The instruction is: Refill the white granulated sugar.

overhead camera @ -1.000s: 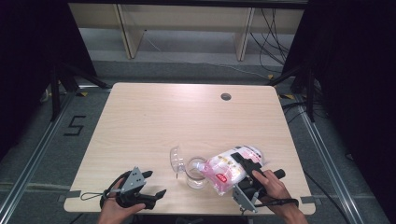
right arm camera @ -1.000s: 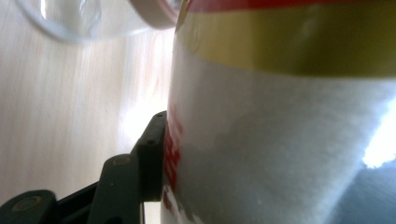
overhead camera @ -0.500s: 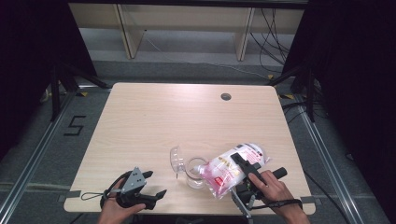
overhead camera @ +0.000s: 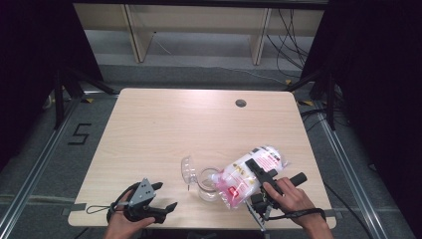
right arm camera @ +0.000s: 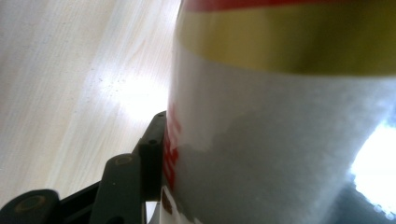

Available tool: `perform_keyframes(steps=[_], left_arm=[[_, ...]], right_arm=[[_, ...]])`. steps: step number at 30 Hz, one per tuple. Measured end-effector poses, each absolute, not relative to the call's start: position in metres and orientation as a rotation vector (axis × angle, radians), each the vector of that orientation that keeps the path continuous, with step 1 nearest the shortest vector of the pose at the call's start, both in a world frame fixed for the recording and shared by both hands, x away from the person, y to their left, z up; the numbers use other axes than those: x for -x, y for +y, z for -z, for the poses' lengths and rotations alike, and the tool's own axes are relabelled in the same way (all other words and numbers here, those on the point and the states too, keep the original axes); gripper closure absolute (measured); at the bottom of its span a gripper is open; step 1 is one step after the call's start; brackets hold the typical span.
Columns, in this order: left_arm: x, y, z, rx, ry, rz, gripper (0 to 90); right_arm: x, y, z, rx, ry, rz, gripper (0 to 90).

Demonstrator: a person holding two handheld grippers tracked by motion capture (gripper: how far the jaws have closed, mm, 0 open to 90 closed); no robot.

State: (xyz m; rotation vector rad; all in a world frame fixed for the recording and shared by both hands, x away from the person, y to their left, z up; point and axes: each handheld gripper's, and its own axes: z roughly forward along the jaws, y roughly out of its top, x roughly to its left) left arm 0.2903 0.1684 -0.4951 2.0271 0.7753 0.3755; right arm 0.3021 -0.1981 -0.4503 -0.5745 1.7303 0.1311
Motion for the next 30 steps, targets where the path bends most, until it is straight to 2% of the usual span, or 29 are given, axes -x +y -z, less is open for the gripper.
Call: perform_keyframes(steps=[6, 8, 19, 30], left_arm=[[-0.2916, 0.1701, 0.4946, -2.046, 0.749, -0.403, 18.3], [-0.2892, 0.1672, 0.4956, -2.001, 0.789, -0.369, 18.3], [-0.2899, 0.1684, 0.4947, -2.045, 0.772, -0.395, 18.3], [-0.2883, 0.166, 0.4947, -2.01, 0.78, -0.374, 18.3]], right_arm=[[-0.3036, -0.1952, 0.4477, 0.586, 1.726, -0.094, 49.5], [-0.3043, -0.1941, 0.4473, 0.598, 1.716, -0.099, 49.6], [-0.3018, -0.1914, 0.4453, 0.62, 1.693, -0.059, 50.2], [-0.3016, -0.1925, 0.445, 0.621, 1.701, -0.047, 50.5]])
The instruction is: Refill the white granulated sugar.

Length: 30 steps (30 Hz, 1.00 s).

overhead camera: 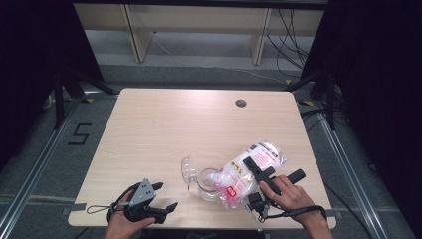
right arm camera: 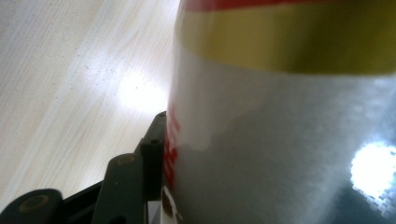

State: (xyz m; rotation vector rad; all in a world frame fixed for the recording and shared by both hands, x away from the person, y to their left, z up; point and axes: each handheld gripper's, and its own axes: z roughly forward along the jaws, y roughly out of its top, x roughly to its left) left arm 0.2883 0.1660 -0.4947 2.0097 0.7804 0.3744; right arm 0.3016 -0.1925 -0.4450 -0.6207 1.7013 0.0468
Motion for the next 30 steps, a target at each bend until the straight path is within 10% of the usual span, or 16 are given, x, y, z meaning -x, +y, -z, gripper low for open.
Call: perform_keyframes(steps=[30], left_arm=[[-0.2884, 0.1644, 0.4975, -2.009, 0.784, -0.37, 18.3]], right_arm=[[-0.3008, -0.1948, 0.4372, 0.626, 1.685, -0.015, 51.3]])
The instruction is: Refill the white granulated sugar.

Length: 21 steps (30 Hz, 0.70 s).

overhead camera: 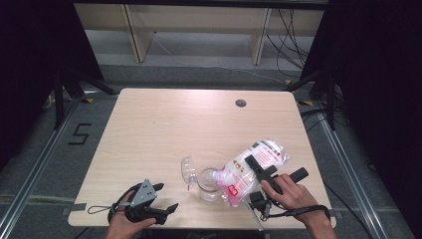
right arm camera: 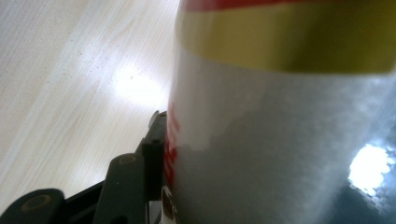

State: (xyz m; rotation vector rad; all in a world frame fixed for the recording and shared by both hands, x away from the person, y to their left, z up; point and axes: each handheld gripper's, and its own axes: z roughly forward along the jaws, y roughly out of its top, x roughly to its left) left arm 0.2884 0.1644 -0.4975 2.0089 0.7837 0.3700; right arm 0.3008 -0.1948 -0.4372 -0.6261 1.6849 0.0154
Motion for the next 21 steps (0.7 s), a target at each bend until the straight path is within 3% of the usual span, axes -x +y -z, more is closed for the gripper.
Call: perform_keyframes(steps=[21], left_arm=[[-0.2894, 0.1667, 0.4967, -2.036, 0.772, -0.371, 18.3]], right_arm=[[-0.3016, -0.1919, 0.434, 0.659, 1.655, 0.029, 51.9]])
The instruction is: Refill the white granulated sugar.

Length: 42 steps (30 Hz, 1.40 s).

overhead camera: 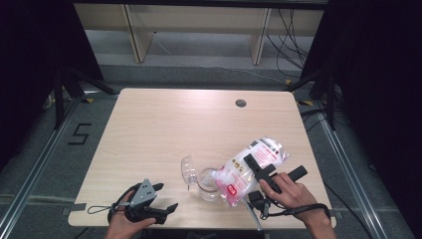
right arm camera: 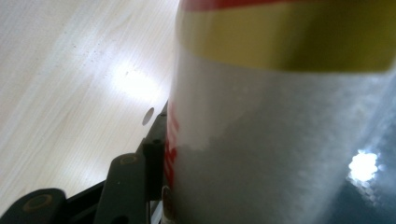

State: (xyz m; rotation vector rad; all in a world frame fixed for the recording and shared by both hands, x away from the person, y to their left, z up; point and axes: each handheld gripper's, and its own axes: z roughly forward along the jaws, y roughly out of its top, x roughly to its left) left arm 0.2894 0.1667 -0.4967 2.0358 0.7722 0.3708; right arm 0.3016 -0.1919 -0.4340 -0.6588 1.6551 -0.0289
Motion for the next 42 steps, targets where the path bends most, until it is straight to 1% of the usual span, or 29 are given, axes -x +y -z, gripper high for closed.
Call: perform_keyframes(steps=[9, 42], left_arm=[[-0.2886, 0.1649, 0.4976, -2.011, 0.782, -0.358, 18.3], [-0.2885, 0.1661, 0.4967, -2.025, 0.773, -0.363, 18.3]], right_arm=[[-0.3019, -0.1915, 0.4349, 0.665, 1.664, 0.017, 52.2], [-0.3002, -0.1933, 0.4322, 0.65, 1.664, 0.028, 53.1]])
